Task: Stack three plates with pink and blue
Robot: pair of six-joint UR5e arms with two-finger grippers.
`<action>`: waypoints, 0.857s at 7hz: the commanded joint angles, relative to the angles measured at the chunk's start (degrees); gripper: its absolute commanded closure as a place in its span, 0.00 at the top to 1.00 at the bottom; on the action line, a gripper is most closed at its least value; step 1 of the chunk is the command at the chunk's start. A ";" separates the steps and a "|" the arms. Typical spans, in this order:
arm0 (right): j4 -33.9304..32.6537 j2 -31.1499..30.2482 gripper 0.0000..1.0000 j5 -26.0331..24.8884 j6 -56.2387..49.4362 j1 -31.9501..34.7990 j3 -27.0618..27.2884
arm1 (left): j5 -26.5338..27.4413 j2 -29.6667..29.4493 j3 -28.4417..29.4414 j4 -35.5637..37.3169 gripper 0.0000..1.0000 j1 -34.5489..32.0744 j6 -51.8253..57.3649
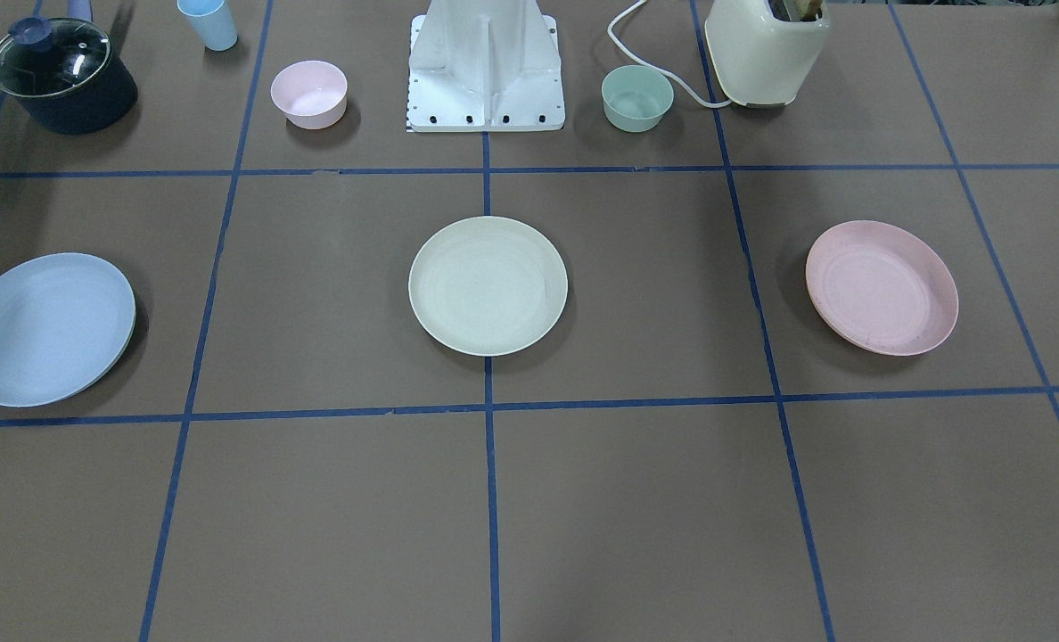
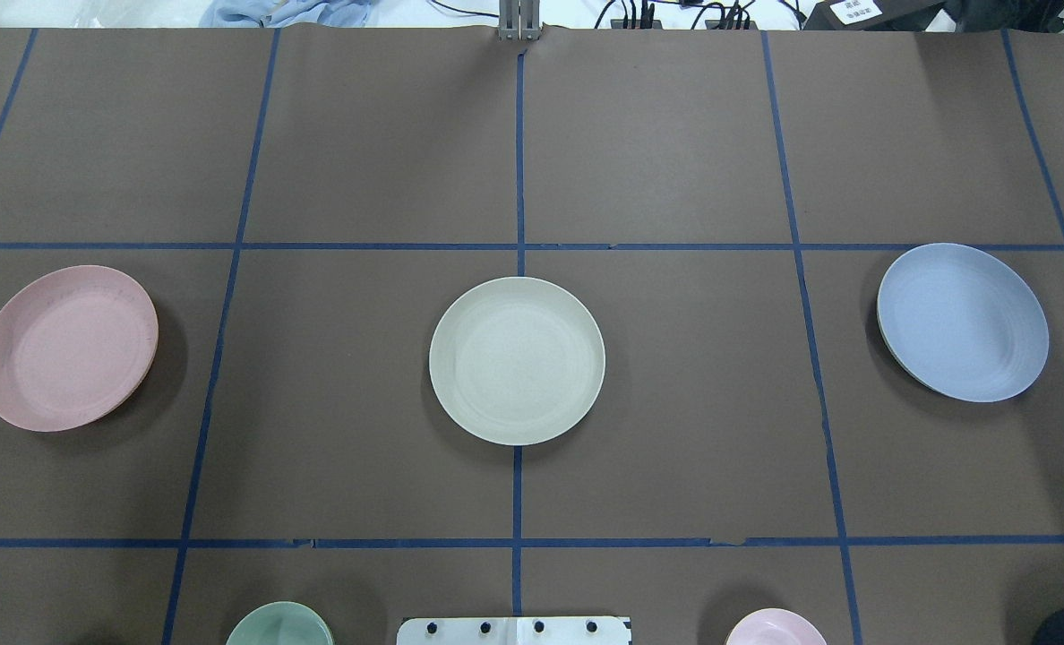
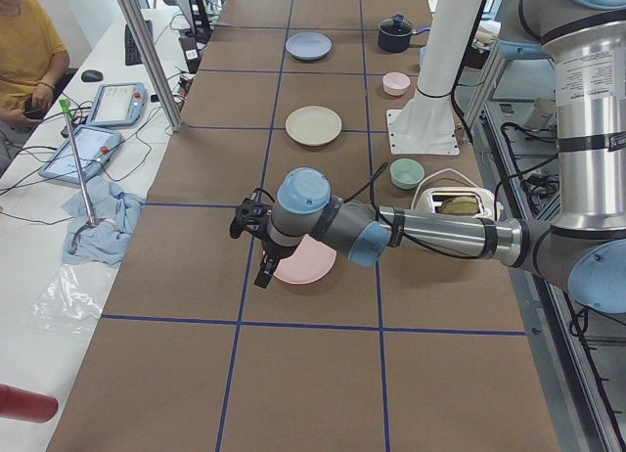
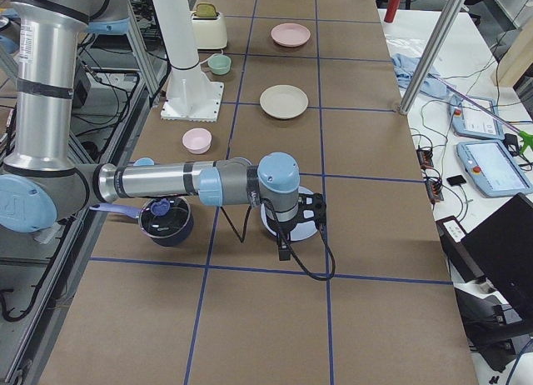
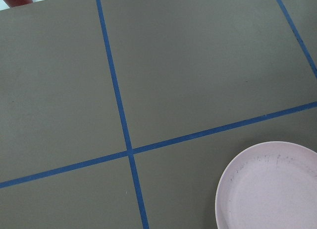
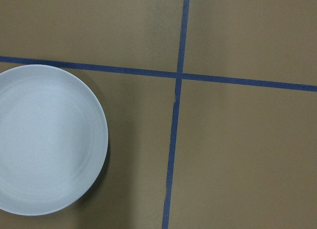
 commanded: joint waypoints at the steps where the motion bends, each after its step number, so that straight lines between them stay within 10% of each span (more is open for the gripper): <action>1: 1.93 -1.33 1.00 0.17 0.27 -0.18 -0.07 | -0.04 1.48 -0.53 -3.04 1.00 0.10 0.00; 6: 2.02 -1.34 1.00 0.26 0.36 -2.63 -0.16 | -1.52 1.50 3.05 -2.46 1.00 1.24 -0.70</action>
